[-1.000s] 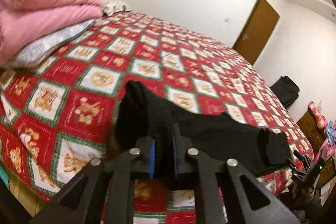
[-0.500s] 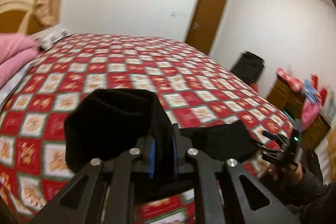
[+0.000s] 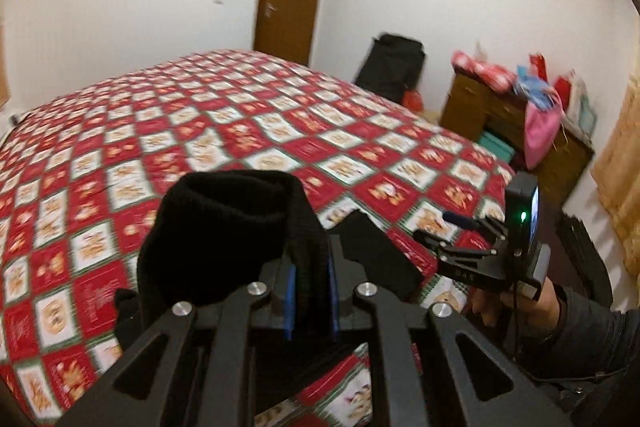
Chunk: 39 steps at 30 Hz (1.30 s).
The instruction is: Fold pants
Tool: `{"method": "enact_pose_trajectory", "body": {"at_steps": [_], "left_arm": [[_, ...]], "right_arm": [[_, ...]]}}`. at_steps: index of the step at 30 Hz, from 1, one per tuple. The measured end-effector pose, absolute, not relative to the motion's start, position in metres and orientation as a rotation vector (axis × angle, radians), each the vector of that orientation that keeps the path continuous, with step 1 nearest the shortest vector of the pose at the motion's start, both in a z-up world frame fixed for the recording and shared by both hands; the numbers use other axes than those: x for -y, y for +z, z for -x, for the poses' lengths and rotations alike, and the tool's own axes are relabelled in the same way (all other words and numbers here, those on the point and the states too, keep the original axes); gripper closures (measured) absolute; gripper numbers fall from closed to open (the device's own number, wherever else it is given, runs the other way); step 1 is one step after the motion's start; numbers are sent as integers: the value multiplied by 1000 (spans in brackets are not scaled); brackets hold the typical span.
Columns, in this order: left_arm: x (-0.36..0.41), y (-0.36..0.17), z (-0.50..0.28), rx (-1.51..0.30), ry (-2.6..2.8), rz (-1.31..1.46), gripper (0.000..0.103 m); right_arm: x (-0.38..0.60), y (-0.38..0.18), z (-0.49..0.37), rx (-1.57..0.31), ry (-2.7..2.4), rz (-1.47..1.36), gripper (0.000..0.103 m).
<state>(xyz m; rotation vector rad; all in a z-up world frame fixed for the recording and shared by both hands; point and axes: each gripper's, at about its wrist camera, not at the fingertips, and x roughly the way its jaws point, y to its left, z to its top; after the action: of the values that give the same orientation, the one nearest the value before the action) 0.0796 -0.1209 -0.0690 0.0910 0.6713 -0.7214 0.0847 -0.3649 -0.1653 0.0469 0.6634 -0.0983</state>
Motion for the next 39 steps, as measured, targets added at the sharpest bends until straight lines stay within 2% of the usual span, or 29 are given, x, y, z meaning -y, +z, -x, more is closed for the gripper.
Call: {"method": "enact_pose_trajectory", "body": {"at_steps": [13, 17, 18, 19, 20, 21, 22, 24, 28, 33, 39], "left_arm": [[215, -133, -90, -833, -786, -294, 88], [228, -124, -91, -808, -830, -259, 84], [230, -117, -91, -797, -848, -236, 81], [231, -108, -88, -780, -861, -222, 68], [231, -100, -84, -750, -862, -219, 60], [227, -89, -78, -699, -852, -210, 48], [221, -83, -75, -671, -849, -205, 42], [204, -74, -74, -642, -819, -188, 38], [151, -76, -80, -619, -686, -139, 37], [89, -104, -87, -651, -527, -66, 36], [40, -133, -86, -696, -435, 79, 36]], "right_arm": [[382, -171, -91, -683, -116, -92, 32], [389, -176, -94, -695, -138, -112, 32], [392, -177, -94, -696, -148, -119, 32], [396, -177, -95, -696, -157, -128, 32], [400, -177, -95, -693, -168, -143, 32], [405, -176, -94, -689, -178, -159, 32], [408, -174, -93, -679, -183, -175, 32], [411, -168, -90, -652, -150, -202, 32], [400, -153, -81, -588, 50, -294, 32], [361, -155, -93, -675, 307, -359, 32], [340, -156, -94, -691, 261, -284, 32]]}}
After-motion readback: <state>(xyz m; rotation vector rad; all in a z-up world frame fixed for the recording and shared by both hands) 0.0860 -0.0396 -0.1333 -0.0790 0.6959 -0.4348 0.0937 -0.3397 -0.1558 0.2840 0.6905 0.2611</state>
